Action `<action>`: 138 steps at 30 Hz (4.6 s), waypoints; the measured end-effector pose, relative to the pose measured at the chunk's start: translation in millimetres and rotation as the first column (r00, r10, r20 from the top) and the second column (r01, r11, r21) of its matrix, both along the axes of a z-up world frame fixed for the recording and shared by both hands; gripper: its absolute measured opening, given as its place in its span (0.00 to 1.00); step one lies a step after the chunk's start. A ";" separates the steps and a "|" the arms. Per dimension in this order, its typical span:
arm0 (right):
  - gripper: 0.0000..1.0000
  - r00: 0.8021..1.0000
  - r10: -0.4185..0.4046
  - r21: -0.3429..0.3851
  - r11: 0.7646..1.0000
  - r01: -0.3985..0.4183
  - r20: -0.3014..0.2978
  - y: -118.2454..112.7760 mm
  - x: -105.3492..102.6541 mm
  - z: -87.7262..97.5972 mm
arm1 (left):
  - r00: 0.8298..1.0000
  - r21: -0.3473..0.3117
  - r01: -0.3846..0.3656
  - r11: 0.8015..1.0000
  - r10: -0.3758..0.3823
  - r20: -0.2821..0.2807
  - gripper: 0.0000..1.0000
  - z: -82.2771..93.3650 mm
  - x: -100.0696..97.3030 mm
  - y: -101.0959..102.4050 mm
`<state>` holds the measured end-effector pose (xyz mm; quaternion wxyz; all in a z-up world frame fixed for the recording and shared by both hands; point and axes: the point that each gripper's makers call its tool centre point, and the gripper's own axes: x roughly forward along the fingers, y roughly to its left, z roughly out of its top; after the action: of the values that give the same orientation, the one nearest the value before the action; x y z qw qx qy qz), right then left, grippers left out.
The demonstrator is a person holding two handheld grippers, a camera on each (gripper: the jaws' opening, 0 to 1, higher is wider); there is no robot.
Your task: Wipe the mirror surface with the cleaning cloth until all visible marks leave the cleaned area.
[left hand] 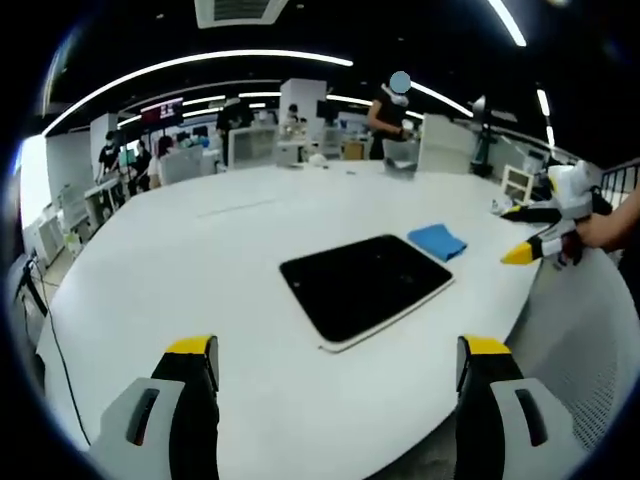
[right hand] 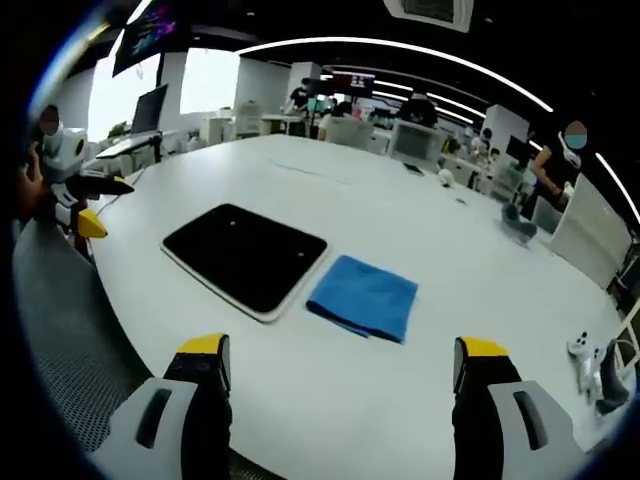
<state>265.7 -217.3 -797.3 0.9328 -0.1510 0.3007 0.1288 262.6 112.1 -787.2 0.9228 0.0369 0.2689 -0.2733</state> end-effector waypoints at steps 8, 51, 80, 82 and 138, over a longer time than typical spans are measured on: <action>0.92 1.000 0.026 0.029 0.999 -0.025 -0.015 11.0 1.1 -2.5 | 0.999 0.029 0.046 0.999 -0.046 0.004 1.00 -3.2 -1.9 -1.7; 0.88 0.995 0.067 0.084 0.995 -0.061 -0.072 18.9 -5.3 -12.4 | 1.000 0.063 -0.001 0.998 0.003 -0.027 1.00 -10.3 -0.5 7.4; 0.90 0.995 -0.016 0.260 0.965 0.041 -0.099 4.8 50.9 51.3 | 0.999 0.017 -0.014 1.000 0.015 -0.030 1.00 -8.2 0.4 11.1; 0.95 0.995 -0.001 0.251 0.968 0.025 -0.097 4.0 56.7 51.3 | 0.999 -0.002 -0.021 1.000 0.020 -0.041 1.00 -8.4 0.2 11.0; 0.41 0.986 0.002 0.244 0.969 0.039 -0.165 13.8 119.9 -52.1 | 0.998 0.027 -0.009 1.000 0.011 -0.061 1.00 -14.2 -1.9 11.4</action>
<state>385.7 -203.5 -849.4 0.9176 -0.0202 0.3594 0.1685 260.7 123.5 -801.4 0.9150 0.0398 0.3006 -0.2661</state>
